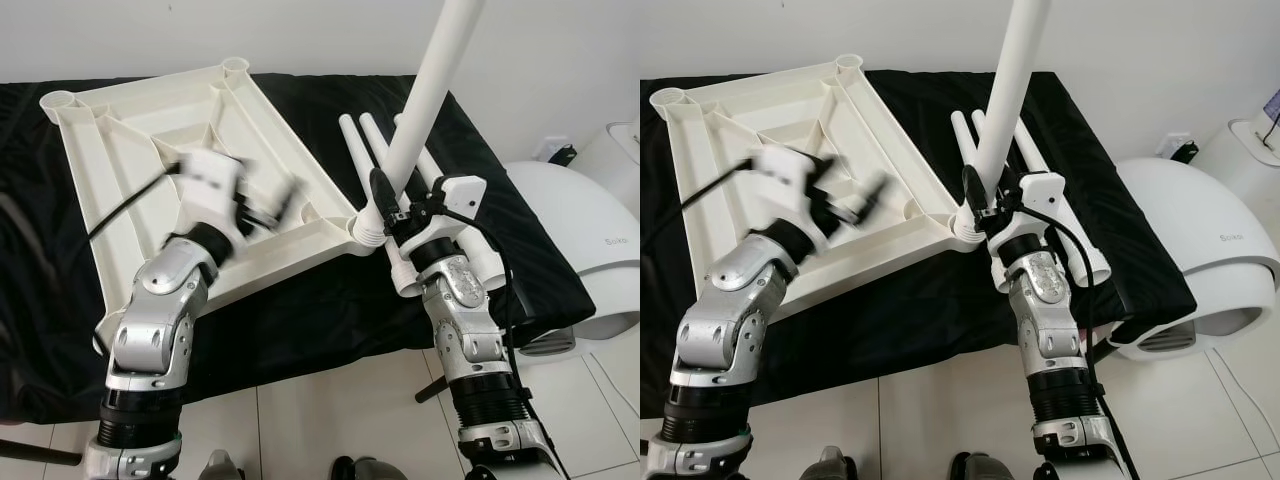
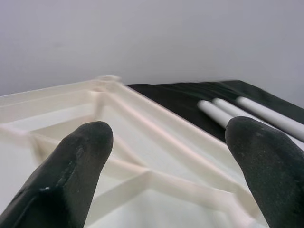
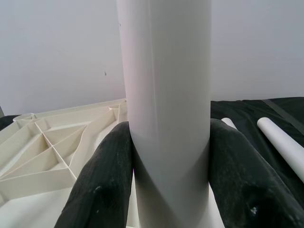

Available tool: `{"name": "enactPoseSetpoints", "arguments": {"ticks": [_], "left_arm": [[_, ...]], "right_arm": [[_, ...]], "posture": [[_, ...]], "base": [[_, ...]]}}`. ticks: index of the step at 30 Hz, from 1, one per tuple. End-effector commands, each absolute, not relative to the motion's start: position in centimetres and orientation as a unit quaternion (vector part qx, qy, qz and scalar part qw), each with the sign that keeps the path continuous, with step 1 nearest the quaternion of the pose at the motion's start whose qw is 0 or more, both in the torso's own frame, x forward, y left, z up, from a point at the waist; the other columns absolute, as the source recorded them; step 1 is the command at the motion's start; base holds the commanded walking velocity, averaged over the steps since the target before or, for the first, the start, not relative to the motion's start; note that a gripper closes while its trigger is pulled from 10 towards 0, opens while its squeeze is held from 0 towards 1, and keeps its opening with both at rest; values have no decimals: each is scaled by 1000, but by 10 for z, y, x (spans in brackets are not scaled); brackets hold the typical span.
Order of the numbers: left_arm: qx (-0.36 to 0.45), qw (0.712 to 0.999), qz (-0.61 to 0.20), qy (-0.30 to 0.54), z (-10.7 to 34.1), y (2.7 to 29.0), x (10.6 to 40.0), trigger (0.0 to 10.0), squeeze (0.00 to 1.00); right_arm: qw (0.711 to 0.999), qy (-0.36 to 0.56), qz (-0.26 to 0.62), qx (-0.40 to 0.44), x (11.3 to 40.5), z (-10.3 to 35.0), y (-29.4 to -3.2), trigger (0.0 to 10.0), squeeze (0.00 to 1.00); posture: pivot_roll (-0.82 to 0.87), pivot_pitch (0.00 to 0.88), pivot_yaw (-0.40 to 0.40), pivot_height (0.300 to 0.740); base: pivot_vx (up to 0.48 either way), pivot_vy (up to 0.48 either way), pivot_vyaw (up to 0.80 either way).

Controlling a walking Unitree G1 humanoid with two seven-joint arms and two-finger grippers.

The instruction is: Building children table

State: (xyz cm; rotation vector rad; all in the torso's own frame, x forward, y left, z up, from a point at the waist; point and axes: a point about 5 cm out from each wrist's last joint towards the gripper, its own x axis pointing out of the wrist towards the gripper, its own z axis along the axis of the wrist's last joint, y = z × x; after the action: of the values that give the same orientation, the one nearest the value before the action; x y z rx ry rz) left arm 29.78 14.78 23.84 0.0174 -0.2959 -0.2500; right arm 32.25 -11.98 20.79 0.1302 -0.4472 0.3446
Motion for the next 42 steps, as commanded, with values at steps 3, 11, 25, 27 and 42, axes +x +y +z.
{"name": "enactPoseSetpoints", "arguments": {"ticks": [3,11,25,27,42], "left_arm": [[-12,985,-49,-166,237,163,288,10000,0],[-31,978,49,-199,236,179,275,10000,0],[-33,978,54,-199,226,174,266,10000,0],[-35,977,53,-203,225,173,263,10000,0],[-38,976,64,-206,220,169,260,10000,0]], "right_arm": [[960,-210,176,59,319,200,-116,10000,0],[957,-209,190,67,312,195,-107,10000,0],[957,-206,190,72,309,190,-102,10000,0],[958,-202,191,66,307,189,-101,10000,0],[959,-196,194,69,299,184,-95,10000,0]], "posture": [[124,155,-68,740],[129,156,-71,740],[132,149,-70,740],[132,149,-70,740],[125,138,-75,740]], "base": [[0,0,0],[0,0,0],[0,0,0],[0,0,0],[0,0,0]]}}
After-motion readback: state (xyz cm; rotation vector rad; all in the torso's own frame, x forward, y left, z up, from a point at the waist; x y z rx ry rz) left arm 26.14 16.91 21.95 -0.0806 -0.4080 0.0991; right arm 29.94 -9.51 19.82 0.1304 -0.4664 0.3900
